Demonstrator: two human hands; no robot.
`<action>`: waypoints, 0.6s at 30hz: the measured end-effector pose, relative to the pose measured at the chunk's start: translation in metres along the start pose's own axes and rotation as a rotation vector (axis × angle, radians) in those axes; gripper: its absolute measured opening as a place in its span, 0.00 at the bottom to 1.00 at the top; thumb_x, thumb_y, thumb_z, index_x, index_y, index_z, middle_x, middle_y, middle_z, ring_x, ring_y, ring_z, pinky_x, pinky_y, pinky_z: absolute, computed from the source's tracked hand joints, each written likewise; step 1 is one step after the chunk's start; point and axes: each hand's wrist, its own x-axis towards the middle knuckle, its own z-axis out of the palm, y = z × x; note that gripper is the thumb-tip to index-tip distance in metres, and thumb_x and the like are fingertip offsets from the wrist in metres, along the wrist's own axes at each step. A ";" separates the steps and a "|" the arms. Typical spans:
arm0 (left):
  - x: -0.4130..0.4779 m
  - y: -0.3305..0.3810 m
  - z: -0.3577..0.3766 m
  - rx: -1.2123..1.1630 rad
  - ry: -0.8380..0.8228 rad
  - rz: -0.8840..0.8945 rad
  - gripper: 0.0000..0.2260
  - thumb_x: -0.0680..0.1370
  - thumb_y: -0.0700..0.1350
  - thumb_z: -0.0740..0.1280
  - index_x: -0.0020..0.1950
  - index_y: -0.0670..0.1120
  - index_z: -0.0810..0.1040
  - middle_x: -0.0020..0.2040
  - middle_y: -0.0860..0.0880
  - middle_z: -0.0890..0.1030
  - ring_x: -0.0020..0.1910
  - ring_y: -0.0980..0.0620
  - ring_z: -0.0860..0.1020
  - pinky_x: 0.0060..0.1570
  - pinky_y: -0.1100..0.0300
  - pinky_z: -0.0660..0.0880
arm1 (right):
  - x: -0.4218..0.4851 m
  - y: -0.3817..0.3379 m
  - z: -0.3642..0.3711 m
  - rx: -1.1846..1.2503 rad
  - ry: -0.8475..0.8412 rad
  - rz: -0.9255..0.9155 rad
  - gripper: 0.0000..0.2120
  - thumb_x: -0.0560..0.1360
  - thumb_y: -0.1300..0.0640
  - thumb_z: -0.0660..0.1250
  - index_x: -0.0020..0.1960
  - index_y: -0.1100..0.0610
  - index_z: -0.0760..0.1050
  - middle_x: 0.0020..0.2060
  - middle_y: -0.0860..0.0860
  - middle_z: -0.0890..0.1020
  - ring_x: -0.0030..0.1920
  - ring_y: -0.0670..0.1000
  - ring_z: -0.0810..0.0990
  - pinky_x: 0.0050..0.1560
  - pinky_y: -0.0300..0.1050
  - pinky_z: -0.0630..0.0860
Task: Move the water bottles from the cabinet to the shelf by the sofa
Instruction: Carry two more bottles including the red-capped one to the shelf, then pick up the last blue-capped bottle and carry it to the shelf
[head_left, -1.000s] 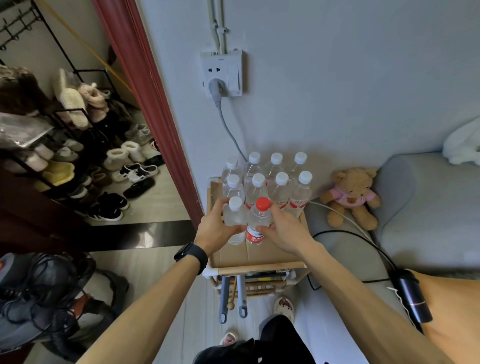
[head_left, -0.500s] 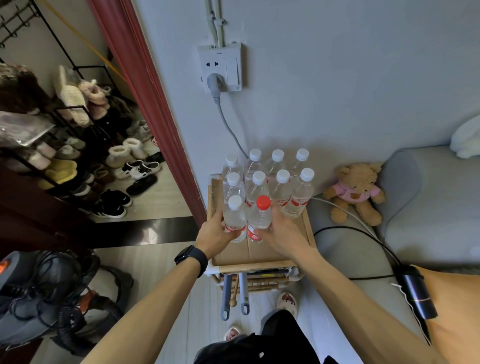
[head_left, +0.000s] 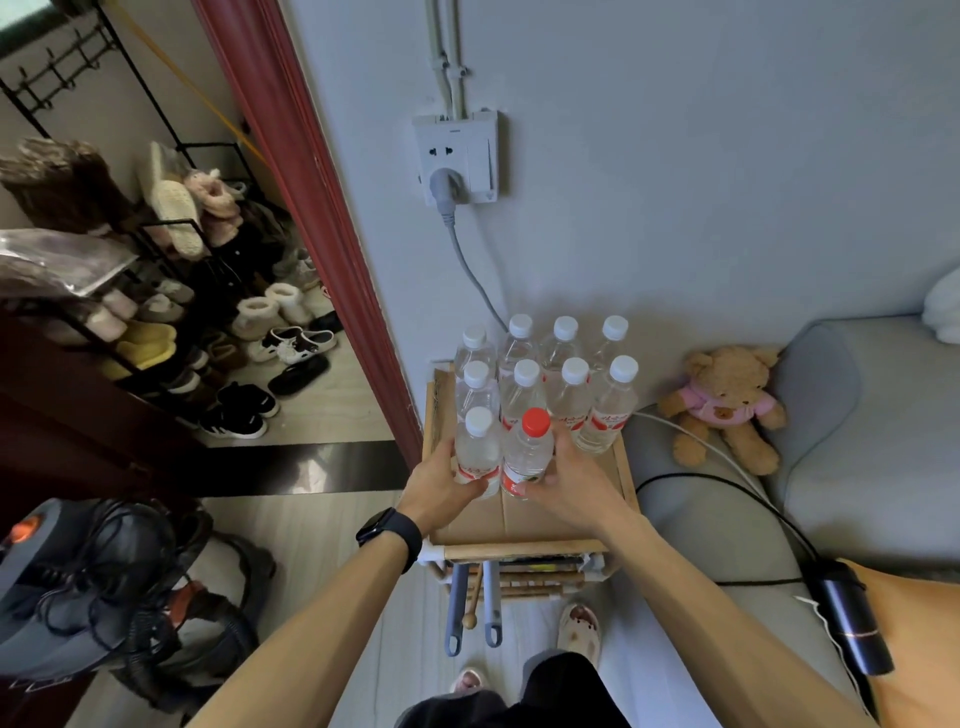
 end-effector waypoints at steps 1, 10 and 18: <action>-0.002 0.000 0.000 0.004 -0.007 -0.006 0.34 0.73 0.51 0.74 0.75 0.52 0.61 0.66 0.50 0.76 0.62 0.47 0.77 0.61 0.51 0.75 | 0.000 0.001 -0.001 0.018 -0.005 -0.003 0.44 0.67 0.38 0.74 0.74 0.41 0.52 0.66 0.43 0.74 0.62 0.49 0.77 0.59 0.53 0.78; -0.050 -0.019 0.014 0.028 0.046 -0.245 0.27 0.79 0.49 0.66 0.76 0.51 0.61 0.67 0.48 0.73 0.55 0.52 0.76 0.50 0.62 0.72 | -0.016 0.035 -0.013 -0.254 -0.340 0.093 0.30 0.77 0.43 0.65 0.75 0.48 0.60 0.69 0.48 0.74 0.61 0.50 0.78 0.59 0.46 0.72; -0.169 -0.091 0.043 0.016 0.193 -0.636 0.25 0.81 0.54 0.63 0.76 0.51 0.63 0.75 0.47 0.66 0.70 0.46 0.69 0.68 0.52 0.68 | -0.018 -0.023 0.043 -0.596 -0.763 -0.371 0.14 0.79 0.45 0.62 0.63 0.46 0.74 0.58 0.45 0.81 0.58 0.49 0.79 0.58 0.45 0.74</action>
